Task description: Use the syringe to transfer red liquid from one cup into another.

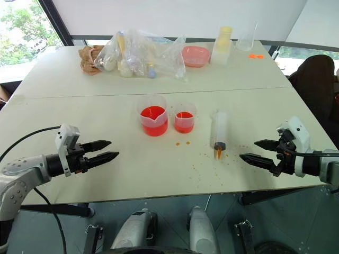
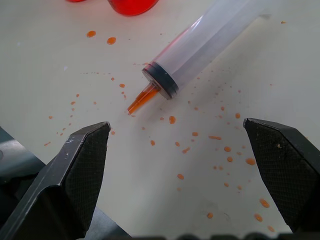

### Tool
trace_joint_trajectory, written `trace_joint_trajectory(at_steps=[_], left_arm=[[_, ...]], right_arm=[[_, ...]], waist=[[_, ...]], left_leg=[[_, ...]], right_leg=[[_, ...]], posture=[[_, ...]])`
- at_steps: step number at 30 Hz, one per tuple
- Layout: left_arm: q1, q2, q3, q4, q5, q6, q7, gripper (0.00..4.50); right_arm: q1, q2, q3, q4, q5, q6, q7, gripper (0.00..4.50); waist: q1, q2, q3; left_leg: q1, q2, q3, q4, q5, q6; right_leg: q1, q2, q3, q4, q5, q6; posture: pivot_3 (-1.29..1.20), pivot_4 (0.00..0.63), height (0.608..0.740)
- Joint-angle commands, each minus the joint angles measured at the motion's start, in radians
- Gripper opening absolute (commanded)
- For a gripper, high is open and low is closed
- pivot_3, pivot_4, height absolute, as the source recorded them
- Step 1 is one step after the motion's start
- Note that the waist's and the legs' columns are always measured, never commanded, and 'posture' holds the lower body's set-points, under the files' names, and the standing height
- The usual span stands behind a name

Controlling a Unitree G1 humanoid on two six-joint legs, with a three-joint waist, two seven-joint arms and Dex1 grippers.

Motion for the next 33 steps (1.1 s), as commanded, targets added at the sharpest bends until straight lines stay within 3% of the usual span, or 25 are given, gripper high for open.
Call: trace_joint_trajectory(at_steps=[1,13,17,19,21,25,29,33], left_arm=[[-0.015,0.004,0.024,-0.029,-0.006,-0.002,0.019,3.31],[-0.083,-0.024,-0.034,-0.03,0.023,-0.024,0.044,3.31],[-0.102,-0.026,-0.064,-0.011,0.042,-0.033,0.031,3.31],[-0.124,-0.02,-0.069,0.005,0.041,-0.031,0.018,3.31],[-0.166,0.004,-0.087,0.029,0.05,-0.04,-0.024,3.31],[-0.282,0.032,-0.077,0.069,0.01,-0.007,-0.076,3.31],[-0.413,0.102,-0.091,0.112,0.002,0.009,-0.168,3.31],[-0.481,0.137,-0.109,0.119,0.017,0.005,-0.214,3.31]], right_arm=[[-0.027,0.004,0.009,0.011,-0.013,-0.024,-0.001,4.46],[-0.071,0.002,0.029,0.041,-0.012,-0.002,-0.002,4.46],[-0.07,-0.018,0.068,0.037,-0.103,-0.021,-0.066,4.46],[-0.108,-0.016,0.062,0.056,-0.072,0.034,-0.077,4.46],[-0.242,-0.032,0.063,0.095,0.004,0.162,-0.092,4.46],[-0.478,-0.085,0.196,0.185,-0.03,0.303,-0.14,4.46],[-0.84,0.034,0.335,0.418,-0.062,0.516,-0.224,4.46],[-1.021,0.148,0.413,0.63,-0.112,0.628,-0.261,4.46]], waist=[[0.0,0.0,0.0],[0.001,0.0,0.0],[0.0,0.0,0.0],[0.0,0.0,0.0],[-0.003,0.001,0.0],[-0.003,0.001,0.001],[-0.008,-0.001,0.002],[-0.006,-0.001,0.002]], left_leg=[[0.0,0.0,0.0,0.0,0.0,0.0],[0.0,0.0,0.0,0.0,0.0,0.0],[0.0,0.0,0.001,0.0,0.0,0.0],[0.0,0.0,0.001,0.0,0.0,0.0],[0.0,-0.001,0.001,0.0,0.0,0.0],[0.0,0.0,0.001,0.001,0.0,0.0],[-0.001,-0.001,0.002,0.001,0.0,0.0],[-0.003,-0.001,0.002,-0.002,0.0,0.0]], right_leg=[[0.0,0.0,0.0,0.0,0.0,0.0],[0.0,0.0,0.0,0.0,0.0,0.0],[0.0,0.0,0.0,0.0,0.0,0.0],[0.0,0.0,0.0,0.0,0.0,0.0],[0.0,0.0,0.0,0.0,0.0,0.0],[-0.001,0.001,0.0,0.001,0.001,-0.002],[-0.002,0.001,-0.001,0.0,0.001,-0.002],[-0.005,0.001,0.0,0.0,0.002,-0.002]], posture=[[0.0,0.15,0.74],[0.0,0.15,0.74],[0.0,0.15,0.74],[0.0,0.15,0.74],[0.0,0.15,0.74],[0.0,0.15,0.74],[0.0,0.15,0.74],[0.0,0.15,0.74]])
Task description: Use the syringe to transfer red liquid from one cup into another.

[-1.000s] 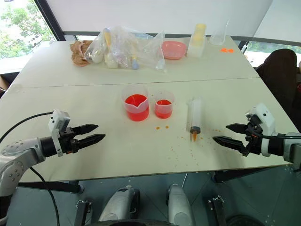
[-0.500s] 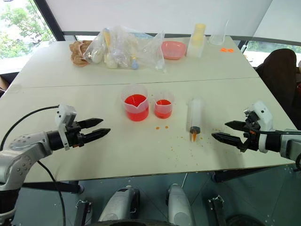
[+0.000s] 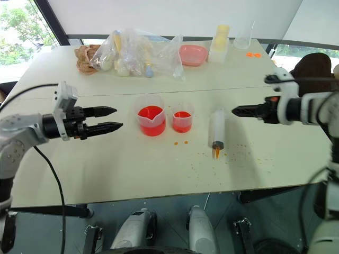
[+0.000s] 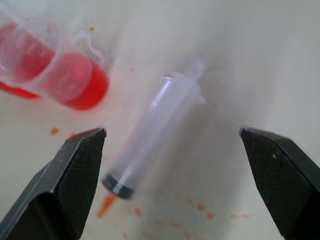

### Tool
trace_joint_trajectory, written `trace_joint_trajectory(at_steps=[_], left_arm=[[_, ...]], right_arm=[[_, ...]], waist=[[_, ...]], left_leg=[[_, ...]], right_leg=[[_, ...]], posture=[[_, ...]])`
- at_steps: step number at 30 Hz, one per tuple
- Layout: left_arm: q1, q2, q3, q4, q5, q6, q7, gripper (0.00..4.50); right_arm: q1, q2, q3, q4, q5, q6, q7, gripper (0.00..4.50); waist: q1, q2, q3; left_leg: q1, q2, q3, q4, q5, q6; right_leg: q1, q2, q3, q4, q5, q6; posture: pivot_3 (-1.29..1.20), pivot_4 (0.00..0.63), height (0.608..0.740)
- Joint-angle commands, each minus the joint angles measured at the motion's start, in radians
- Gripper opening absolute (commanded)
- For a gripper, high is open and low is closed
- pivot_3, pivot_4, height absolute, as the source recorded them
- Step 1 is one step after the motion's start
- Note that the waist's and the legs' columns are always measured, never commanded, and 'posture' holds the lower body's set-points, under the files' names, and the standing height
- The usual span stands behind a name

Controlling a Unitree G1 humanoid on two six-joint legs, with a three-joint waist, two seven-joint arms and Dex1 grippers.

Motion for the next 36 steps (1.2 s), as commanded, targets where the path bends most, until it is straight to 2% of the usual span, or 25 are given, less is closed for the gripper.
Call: trace_joint_trajectory(at_steps=[1,5,13,17,20,23,25,31,34,36], left_arm=[[-0.026,0.033,-0.002,-0.004,0.003,-0.015,-0.043,3.31],[-0.037,0.02,0.031,-0.017,-0.024,-0.005,-0.027,3.31],[0.06,-0.016,0.07,-0.1,-0.049,0.003,0.049,3.31],[0.075,-0.026,0.08,-0.114,-0.054,0.002,0.077,3.31],[0.086,-0.025,0.083,-0.112,-0.044,-0.01,0.087,3.31],[0.1,-0.029,0.083,-0.109,-0.037,-0.02,0.096,3.31],[0.108,-0.029,0.08,-0.104,-0.031,-0.028,0.097,3.31],[0.07,-0.029,0.077,-0.044,-0.021,-0.04,0.089,3.31],[0.036,-0.009,0.096,0.033,-0.004,-0.062,0.073,3.31],[-0.005,0.02,0.09,0.106,0.034,-0.097,0.049,3.31]], right_arm=[[-0.106,0.056,0.063,0.141,-0.037,0.089,-0.02,4.46],[-0.19,0.122,0.155,0.253,-0.082,0.09,-0.009,4.46],[-0.276,0.216,0.377,0.477,-0.244,-0.1,0.077,4.46],[-0.286,0.249,0.445,0.581,-0.333,-0.188,0.121,4.46],[-0.275,0.274,0.474,0.62,-0.378,-0.234,0.164,3.6],[-0.271,0.291,0.452,0.651,-0.407,-0.243,0.163,2.02],[-0.274,0.298,0.427,0.657,-0.413,-0.231,0.158,1.47],[-0.281,0.272,0.325,0.57,-0.38,-0.206,0.176,1.43],[-0.36,0.234,0.191,0.387,-0.329,-0.399,0.219,1.43],[-0.405,0.252,0.098,0.281,-0.312,-0.515,0.165,1.43]], waist=[[0.004,0.0,0.0],[0.005,0.0,0.0],[-0.002,0.0,0.0],[-0.002,-0.001,0.0],[-0.002,-0.002,-0.001],[-0.003,-0.002,-0.001],[-0.003,-0.004,-0.002],[0.0,-0.003,-0.002],[-0.001,0.002,0.001],[-0.005,0.004,0.002]], left_leg=[[0.0,0.0,0.0,-0.001,0.0,0.0],[-0.002,-0.001,0.0,-0.001,-0.001,0.001],[-0.001,-0.002,0.0,-0.001,-0.001,0.001],[0.0,-0.002,0.0,-0.001,-0.001,0.001],[0.002,-0.002,0.0,0.0,-0.001,0.001],[0.003,-0.002,-0.001,0.0,-0.001,0.001],[0.004,-0.002,-0.001,0.0,-0.001,0.001],[0.005,-0.002,-0.001,0.0,-0.001,0.001],[0.003,-0.002,-0.001,0.0,0.0,0.001],[-0.001,-0.003,0.001,0.0,0.0,0.0]], right_leg=[[0.0,0.0,0.0,0.0,0.0,0.0],[-0.001,0.0,0.0,0.0,0.002,0.004],[-0.001,0.0,0.0,0.001,0.002,0.005],[-0.001,0.0,-0.001,0.002,0.002,0.005],[0.001,0.0,-0.001,0.002,0.002,0.005],[0.003,0.0,-0.001,0.002,0.002,0.005],[0.004,0.001,-0.001,0.002,0.002,0.005],[0.005,0.001,-0.001,0.002,0.002,0.004],[0.003,0.0,0.0,0.003,0.002,0.005],[-0.003,0.0,0.0,0.005,0.003,0.006]], posture=[[0.0,0.15,0.74],[0.0,0.15,0.74],[0.0,0.15,0.74],[0.0,0.15,0.74],[0.0,0.15,0.74],[0.0,0.15,0.74],[0.0,0.15,0.74],[0.0,0.15,0.74],[0.0,0.15,0.74],[0.0,0.15,0.74]])
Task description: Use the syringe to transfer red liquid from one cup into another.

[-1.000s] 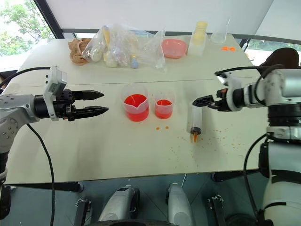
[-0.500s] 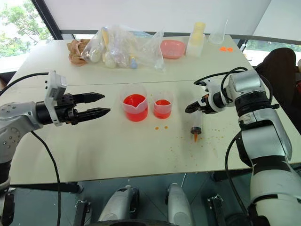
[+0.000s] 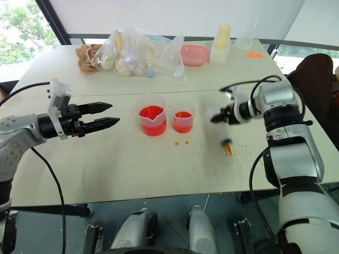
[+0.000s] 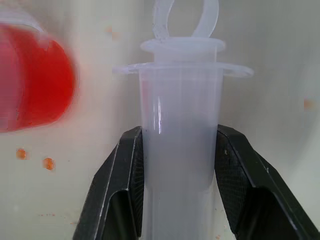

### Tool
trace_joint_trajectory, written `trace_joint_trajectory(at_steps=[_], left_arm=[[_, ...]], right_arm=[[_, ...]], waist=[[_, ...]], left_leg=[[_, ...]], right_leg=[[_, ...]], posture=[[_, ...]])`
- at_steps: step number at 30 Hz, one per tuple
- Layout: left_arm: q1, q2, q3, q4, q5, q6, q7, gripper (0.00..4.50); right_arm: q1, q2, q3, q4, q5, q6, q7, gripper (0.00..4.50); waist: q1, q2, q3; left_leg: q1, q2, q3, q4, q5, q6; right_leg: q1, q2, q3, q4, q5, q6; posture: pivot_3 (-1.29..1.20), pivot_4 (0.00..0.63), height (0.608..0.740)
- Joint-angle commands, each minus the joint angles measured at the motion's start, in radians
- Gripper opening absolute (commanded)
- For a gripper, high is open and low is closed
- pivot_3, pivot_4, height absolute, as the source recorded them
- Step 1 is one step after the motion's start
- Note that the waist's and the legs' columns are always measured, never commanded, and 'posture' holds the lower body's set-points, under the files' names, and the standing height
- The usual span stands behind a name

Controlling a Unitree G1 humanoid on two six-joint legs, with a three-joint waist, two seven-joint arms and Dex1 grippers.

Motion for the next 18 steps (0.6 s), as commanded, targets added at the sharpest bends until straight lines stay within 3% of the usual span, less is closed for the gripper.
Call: trace_joint_trajectory(at_steps=[1,5,10,13,18], left_arm=[[-0.085,0.053,0.026,0.111,0.058,-0.072,-0.042,3.31],[-0.203,0.08,-0.019,0.26,0.118,-0.136,-0.117,3.31],[-0.355,0.06,-0.054,0.405,0.178,-0.206,-0.161,3.31],[-0.45,0.055,-0.069,0.502,0.213,-0.255,-0.199,3.31],[-0.532,0.063,-0.095,0.595,0.248,-0.278,-0.28,3.31]], right_arm=[[-0.131,0.005,-0.191,-0.239,0.05,-0.219,-0.072,1.43],[-0.095,0.144,-0.286,-0.466,0.098,-0.362,-0.186,1.43],[0.049,0.389,-0.272,-0.691,0.164,-0.478,-0.258,1.43],[0.184,0.493,-0.209,-0.726,0.133,-0.636,-0.253,1.43],[0.269,0.552,-0.111,-0.642,0.029,-0.818,-0.267,1.43]], waist=[[-0.004,0.001,0.0],[-0.002,-0.003,-0.002],[-0.001,-0.003,-0.002],[0.009,-0.003,-0.002],[0.002,-0.003,-0.002]], left_leg=[[0.0,0.0,0.001,-0.001,0.0,0.0],[0.0,0.003,-0.002,-0.005,0.0,0.0],[0.0,0.003,-0.001,-0.005,0.0,0.0],[-0.001,0.002,-0.001,-0.003,0.0,0.0],[-0.002,0.0,-0.001,-0.002,0.0,0.0]], right_leg=[[-0.002,0.0,0.0,0.001,0.0,0.0],[-0.004,0.004,-0.001,0.003,0.0,-0.001],[-0.003,0.003,-0.001,0.003,0.0,-0.001],[-0.004,0.002,-0.001,0.003,0.0,0.0],[-0.002,0.0,-0.002,0.003,0.0,0.0]], posture=[[0.0,0.15,0.74],[0.0,0.15,0.74],[0.0,0.15,0.74],[0.0,0.15,0.74],[0.0,0.15,0.74]])
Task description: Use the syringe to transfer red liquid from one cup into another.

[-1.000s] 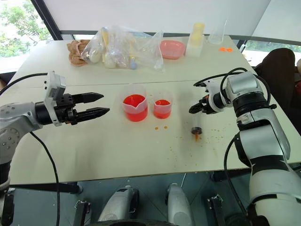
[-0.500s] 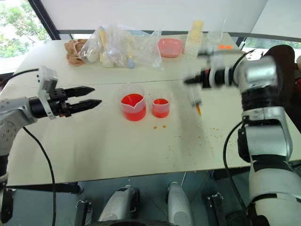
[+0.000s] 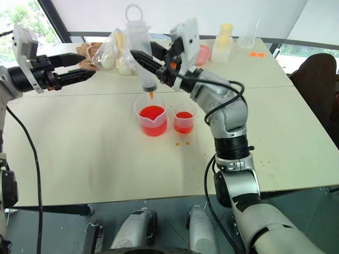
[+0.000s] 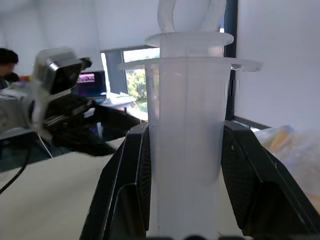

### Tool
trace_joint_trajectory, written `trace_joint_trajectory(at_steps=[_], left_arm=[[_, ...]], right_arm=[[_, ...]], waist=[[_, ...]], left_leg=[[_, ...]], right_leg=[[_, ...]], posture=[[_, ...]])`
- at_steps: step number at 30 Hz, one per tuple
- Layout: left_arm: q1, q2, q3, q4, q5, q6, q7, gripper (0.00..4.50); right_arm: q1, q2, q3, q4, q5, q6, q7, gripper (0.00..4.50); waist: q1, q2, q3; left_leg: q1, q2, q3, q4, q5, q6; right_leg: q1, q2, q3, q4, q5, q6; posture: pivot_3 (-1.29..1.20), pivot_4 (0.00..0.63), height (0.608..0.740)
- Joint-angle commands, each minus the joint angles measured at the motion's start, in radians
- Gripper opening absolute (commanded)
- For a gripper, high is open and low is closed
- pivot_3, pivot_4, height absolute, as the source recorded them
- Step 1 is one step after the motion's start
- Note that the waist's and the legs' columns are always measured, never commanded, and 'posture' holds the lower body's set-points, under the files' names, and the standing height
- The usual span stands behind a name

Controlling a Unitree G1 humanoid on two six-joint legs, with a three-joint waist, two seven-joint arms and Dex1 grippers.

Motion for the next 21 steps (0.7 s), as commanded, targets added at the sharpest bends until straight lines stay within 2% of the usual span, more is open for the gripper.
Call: trace_joint_trajectory(at_steps=[1,8,11,21], left_arm=[[-0.053,0.014,-0.007,0.011,0.018,-0.022,-0.052,3.31],[-0.187,-0.122,0.007,0.019,0.029,-0.089,0.014,3.31],[-0.228,-0.167,-0.021,0.052,0.051,-0.13,-0.012,3.31],[-0.271,-0.231,-0.069,0.144,0.106,-0.212,-0.069,3.31]], right_arm=[[0.002,0.024,0.043,0.023,-0.059,-0.117,-0.014,1.43],[0.054,0.042,0.096,0.086,-0.11,-0.191,-0.013,1.43],[0.068,0.052,0.118,0.116,-0.138,-0.226,-0.015,1.43],[0.082,0.071,0.122,0.134,-0.16,-0.242,-0.041,1.43]], waist=[[-0.005,0.0,0.0],[-0.002,0.0,0.0],[-0.004,0.0,0.0],[-0.027,0.0,0.0]], left_leg=[[0.0,0.0,0.0,0.0,0.0,0.0],[0.0,0.001,-0.002,0.0,0.0,0.0],[0.0,0.001,-0.002,0.0,0.0,-0.001],[0.001,0.001,-0.002,0.001,0.0,-0.001]], right_leg=[[0.0,0.0,0.0,0.0,0.0,0.0],[-0.001,0.001,-0.002,0.002,0.0,0.0],[-0.001,0.001,-0.002,0.002,0.0,0.0],[-0.002,0.001,-0.001,0.01,0.0,0.0]], posture=[[0.0,0.15,0.74],[0.0,0.15,0.74],[0.0,0.15,0.74],[0.0,0.15,0.74]])
